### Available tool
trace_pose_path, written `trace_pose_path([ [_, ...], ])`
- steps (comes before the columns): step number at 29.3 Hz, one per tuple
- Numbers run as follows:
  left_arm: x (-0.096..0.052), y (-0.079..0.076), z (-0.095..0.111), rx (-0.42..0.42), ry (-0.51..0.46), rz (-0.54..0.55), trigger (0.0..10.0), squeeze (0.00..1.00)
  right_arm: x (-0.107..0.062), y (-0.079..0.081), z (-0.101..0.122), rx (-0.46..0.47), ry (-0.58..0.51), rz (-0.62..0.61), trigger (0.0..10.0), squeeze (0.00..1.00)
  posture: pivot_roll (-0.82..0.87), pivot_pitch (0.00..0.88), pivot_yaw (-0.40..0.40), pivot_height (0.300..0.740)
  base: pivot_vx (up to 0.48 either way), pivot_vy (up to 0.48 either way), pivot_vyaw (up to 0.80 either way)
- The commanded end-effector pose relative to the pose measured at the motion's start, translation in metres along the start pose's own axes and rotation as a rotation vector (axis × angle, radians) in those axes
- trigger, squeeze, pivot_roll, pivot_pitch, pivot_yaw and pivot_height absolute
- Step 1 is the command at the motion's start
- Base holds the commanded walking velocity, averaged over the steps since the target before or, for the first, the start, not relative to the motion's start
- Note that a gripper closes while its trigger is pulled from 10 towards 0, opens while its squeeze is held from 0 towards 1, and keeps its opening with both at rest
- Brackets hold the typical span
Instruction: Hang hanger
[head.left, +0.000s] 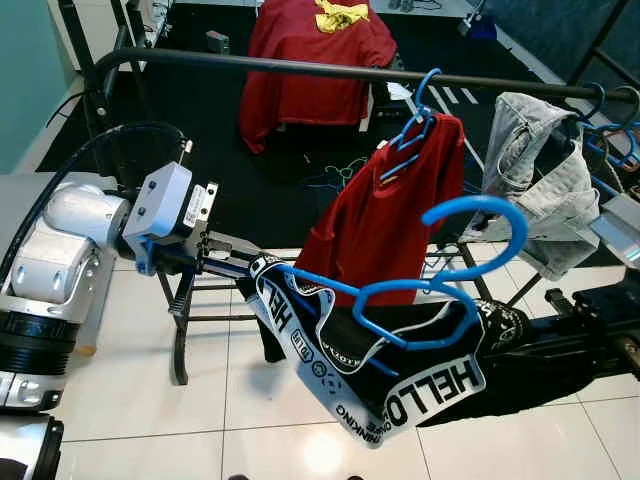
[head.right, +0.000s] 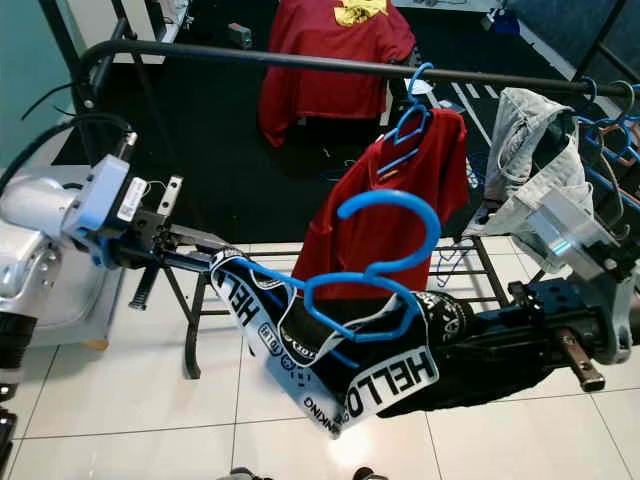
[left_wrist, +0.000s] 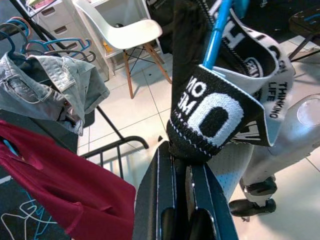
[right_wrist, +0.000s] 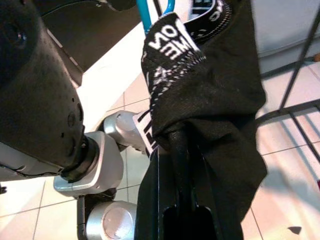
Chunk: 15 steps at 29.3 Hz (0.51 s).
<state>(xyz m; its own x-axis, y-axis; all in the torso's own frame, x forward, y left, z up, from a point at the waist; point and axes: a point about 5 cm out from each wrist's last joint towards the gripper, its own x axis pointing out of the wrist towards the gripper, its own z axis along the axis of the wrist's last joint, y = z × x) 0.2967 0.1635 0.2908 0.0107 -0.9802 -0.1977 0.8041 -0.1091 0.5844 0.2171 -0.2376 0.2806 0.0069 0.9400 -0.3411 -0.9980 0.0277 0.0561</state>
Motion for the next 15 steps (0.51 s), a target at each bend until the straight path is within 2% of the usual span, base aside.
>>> trace_pose_path([
  [1,0.030,0.000,0.008,0.065,-0.072,-0.072,10.0,0.00,0.013,0.002,0.006,-0.047,-0.004,0.047,0.0,0.00,0.03,0.192,-0.055,0.740,0.000,0.000,0.00],
  [8,0.030,0.002,0.006,0.076,-0.050,-0.061,10.0,0.00,0.013,0.001,0.006,-0.049,-0.008,0.043,0.0,0.00,0.03,0.192,-0.055,0.740,0.000,0.000,0.00],
  [10,0.027,0.011,-0.004,0.144,0.078,0.008,10.0,0.00,0.011,-0.003,0.004,-0.046,-0.003,0.017,0.0,0.00,0.03,0.186,-0.059,0.740,0.000,0.000,0.00],
  [11,0.027,0.011,-0.004,0.144,0.078,0.008,10.0,0.00,0.011,-0.003,0.004,-0.046,-0.003,0.017,0.0,0.00,0.03,0.186,-0.059,0.740,0.000,0.000,0.00],
  [12,0.024,0.014,-0.009,0.176,0.139,0.035,10.0,0.00,0.009,-0.005,0.002,-0.042,0.003,0.003,0.0,0.00,0.03,0.184,-0.059,0.740,0.000,0.000,0.00],
  [15,0.022,0.017,-0.012,0.205,0.193,0.053,10.0,0.00,0.007,-0.005,0.001,-0.040,0.009,-0.010,0.0,0.00,0.03,0.185,-0.059,0.740,0.000,0.000,0.00],
])
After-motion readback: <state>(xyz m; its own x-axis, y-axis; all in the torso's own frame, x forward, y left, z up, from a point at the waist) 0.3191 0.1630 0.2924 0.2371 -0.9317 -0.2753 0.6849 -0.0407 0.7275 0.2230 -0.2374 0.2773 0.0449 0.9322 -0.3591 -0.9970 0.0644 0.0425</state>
